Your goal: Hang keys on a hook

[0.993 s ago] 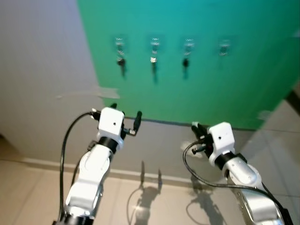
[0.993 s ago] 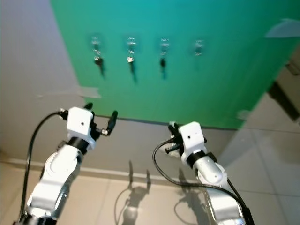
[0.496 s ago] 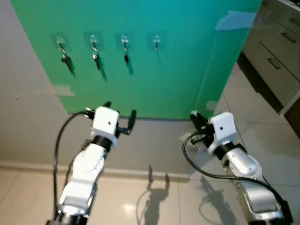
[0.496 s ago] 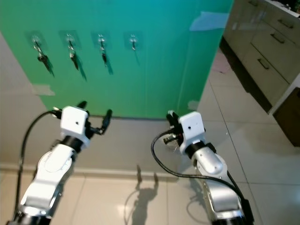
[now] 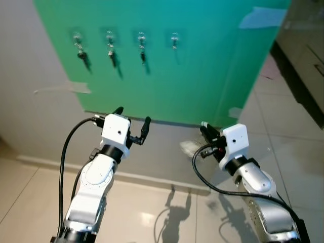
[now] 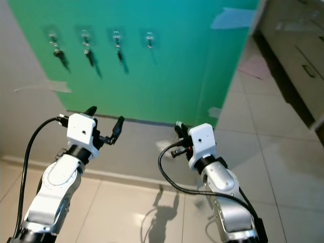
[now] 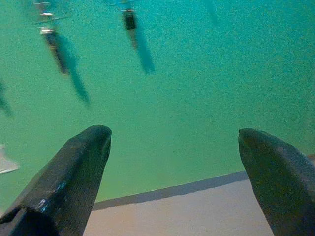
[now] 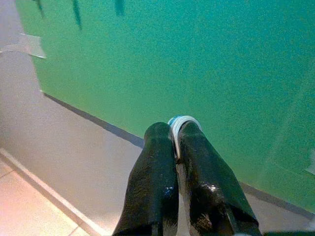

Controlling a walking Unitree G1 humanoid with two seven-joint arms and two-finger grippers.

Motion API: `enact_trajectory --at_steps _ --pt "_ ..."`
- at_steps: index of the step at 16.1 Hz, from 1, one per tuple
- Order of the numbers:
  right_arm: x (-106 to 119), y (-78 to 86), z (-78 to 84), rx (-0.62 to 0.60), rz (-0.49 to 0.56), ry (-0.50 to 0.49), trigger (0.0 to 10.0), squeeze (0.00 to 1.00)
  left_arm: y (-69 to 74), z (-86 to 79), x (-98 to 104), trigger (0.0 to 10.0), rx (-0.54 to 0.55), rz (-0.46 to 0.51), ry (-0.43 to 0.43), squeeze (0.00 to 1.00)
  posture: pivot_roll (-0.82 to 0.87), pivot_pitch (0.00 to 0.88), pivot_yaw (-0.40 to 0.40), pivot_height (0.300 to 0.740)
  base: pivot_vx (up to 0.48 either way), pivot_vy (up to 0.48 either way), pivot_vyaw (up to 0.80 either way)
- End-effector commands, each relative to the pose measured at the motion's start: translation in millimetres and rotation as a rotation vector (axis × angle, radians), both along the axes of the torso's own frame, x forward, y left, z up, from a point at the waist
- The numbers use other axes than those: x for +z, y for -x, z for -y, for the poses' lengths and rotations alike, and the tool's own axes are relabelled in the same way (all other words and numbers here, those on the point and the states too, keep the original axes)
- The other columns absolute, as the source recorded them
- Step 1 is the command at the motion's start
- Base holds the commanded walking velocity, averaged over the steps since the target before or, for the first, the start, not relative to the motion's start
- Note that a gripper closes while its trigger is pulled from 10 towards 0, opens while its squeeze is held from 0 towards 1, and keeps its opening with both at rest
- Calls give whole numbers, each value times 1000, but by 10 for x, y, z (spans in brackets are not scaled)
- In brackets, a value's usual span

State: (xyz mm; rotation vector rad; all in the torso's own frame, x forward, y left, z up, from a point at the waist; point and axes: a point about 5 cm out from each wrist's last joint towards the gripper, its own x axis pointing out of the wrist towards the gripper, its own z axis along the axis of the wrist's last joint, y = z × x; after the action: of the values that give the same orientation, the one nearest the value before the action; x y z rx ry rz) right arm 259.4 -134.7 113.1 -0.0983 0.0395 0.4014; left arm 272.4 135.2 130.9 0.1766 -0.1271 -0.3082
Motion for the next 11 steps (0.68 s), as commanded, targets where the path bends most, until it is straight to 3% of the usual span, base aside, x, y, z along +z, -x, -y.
enact_trajectory --at_steps 1,2,9,11 --pt "72 -8 -39 6 25 1 10000 0 13 -19 62 10000 -9 24 -1 0 -57 0 44 740 330 0 681" --pt "88 -10 -53 11 32 -2 10000 0 12 -20 62 10000 -16 23 -5 0 -57 0 44 740 334 0 675" --pt "319 -20 56 45 102 -47 10000 0 36 -25 36 10000 -35 7 -35 0 -56 0 51 740 323 0 0" --pt "385 0 89 63 125 -62 10000 0 37 -27 34 10000 -33 9 -23 0 -56 0 51 740 0 0 0"
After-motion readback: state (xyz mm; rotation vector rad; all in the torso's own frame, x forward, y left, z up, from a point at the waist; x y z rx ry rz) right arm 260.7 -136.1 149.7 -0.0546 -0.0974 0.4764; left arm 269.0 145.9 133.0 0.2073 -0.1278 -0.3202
